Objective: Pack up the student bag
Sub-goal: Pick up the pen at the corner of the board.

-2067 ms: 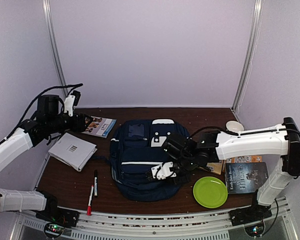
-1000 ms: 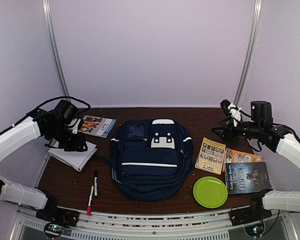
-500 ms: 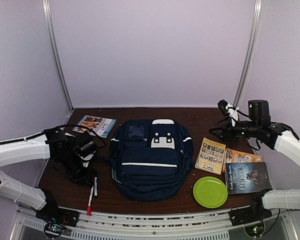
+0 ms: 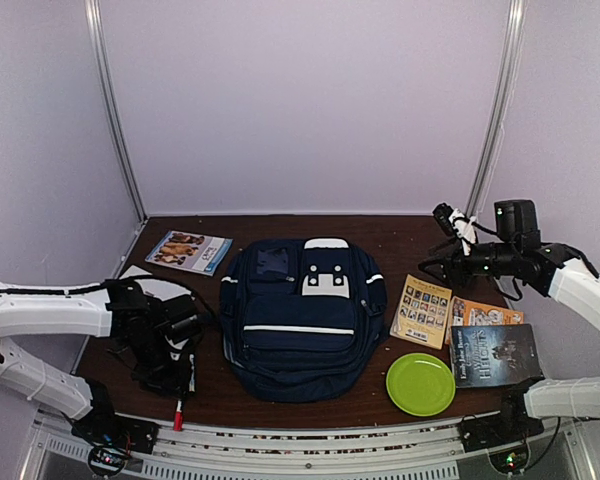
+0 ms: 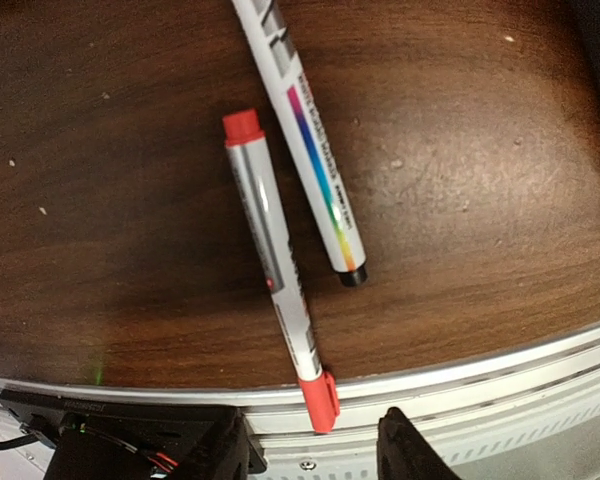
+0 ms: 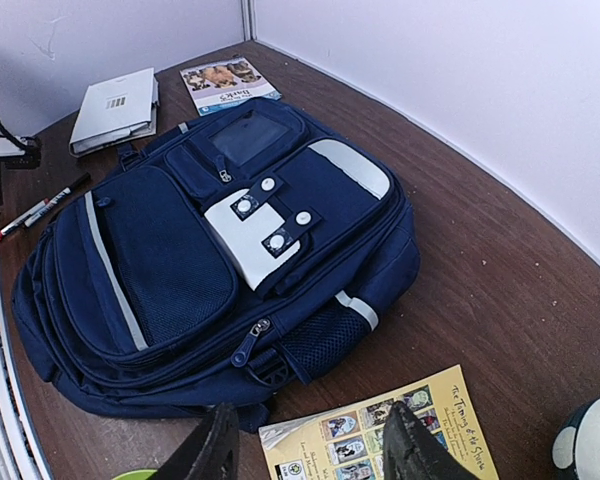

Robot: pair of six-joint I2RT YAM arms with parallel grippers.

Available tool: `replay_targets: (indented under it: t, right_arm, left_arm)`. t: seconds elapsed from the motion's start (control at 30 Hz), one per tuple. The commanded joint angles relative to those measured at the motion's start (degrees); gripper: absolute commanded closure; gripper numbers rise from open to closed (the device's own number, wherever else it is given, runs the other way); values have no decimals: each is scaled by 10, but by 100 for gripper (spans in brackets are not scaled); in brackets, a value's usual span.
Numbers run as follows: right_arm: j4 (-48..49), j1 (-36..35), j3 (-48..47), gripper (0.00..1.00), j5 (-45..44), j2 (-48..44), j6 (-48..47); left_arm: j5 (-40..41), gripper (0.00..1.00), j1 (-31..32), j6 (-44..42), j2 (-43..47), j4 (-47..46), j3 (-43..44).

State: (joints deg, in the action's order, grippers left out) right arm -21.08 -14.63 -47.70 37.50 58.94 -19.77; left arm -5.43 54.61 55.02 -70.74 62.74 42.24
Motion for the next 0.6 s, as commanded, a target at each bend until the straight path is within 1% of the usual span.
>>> replay_targets:
  t: [0.0,0.13,0.23,0.4,0.57]
  right_arm:
    - [-5,2,-14,51,1,0,-8]
    - [-5,2,-14,51,-2,2,-11]
    - [-5,2,-13,51,-1,1,-10]
    - [-7,2,-13,52,5,5,-14]
    - [-12,2,-16,52,7,5,-17]
  left_arm:
    - [-15,55,5,21,-10,-32,-24]
    - [-33,59,6,33,-15,-74,-49]
    - [-20,62,9,40,-28,-75,-50]
    - [-1,63,10,62,-44,-75,-61]
    - [5,66,10,74,-41,-75,-67]
